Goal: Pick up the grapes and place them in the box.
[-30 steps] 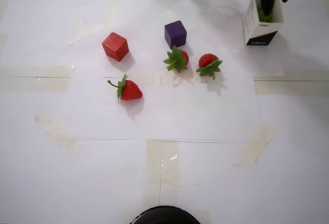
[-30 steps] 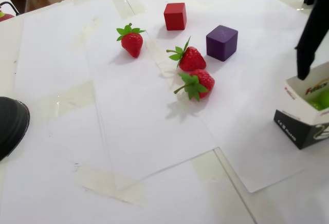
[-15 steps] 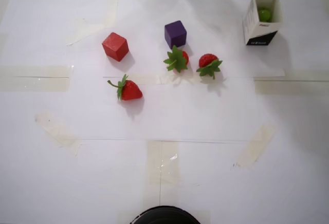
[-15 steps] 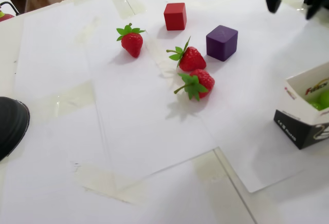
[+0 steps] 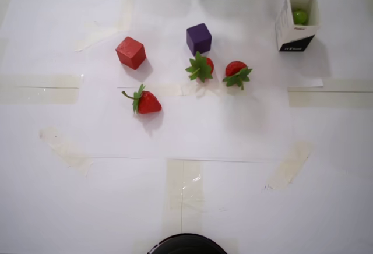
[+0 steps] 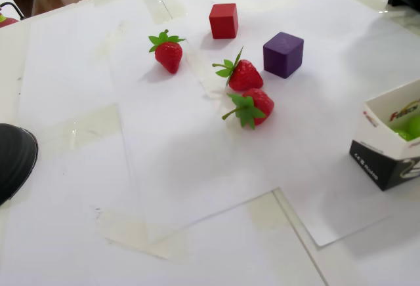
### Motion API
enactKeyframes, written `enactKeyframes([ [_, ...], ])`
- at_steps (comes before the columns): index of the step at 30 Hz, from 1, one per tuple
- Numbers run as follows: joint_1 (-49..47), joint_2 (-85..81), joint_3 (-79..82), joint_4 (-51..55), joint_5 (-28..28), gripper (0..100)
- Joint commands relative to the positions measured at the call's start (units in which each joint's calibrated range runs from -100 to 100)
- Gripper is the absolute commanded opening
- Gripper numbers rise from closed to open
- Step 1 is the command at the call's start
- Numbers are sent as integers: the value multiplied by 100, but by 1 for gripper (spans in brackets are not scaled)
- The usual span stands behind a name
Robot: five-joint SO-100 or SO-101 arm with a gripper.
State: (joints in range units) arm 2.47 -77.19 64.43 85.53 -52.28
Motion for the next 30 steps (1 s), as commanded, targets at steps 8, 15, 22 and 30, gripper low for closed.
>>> enactKeyframes([
  [8,-115,-1189,1775,-727,98,0],
  [15,-299,-1404,2520,-1192,107,0],
  [22,-335,-1765,3102,-1315,103,0],
  [30,-335,-2023,3493,-1331,103,0],
])
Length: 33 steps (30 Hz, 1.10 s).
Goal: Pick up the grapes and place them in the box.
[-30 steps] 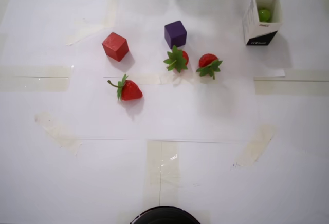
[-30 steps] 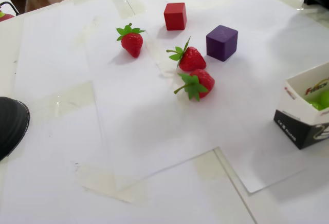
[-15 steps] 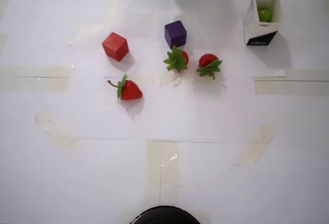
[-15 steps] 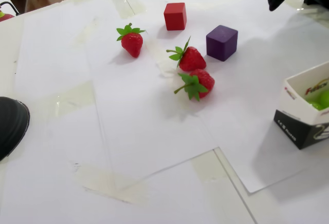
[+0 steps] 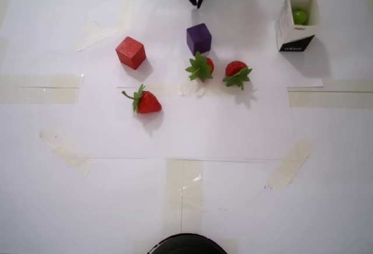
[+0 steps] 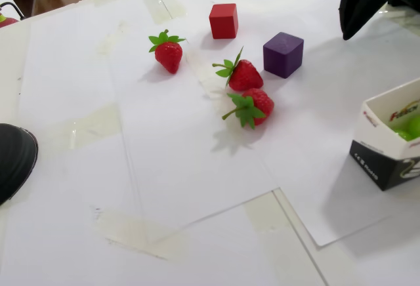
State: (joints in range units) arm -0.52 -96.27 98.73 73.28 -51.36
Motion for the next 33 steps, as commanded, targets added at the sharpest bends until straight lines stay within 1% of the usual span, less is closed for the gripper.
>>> enactKeyframes([
  [1,-43,-123,72,-114,10,0],
  [15,-43,-132,127,-294,39,0],
  [25,133,-132,127,-294,317,0],
  [33,126,-132,127,-286,317,0],
])
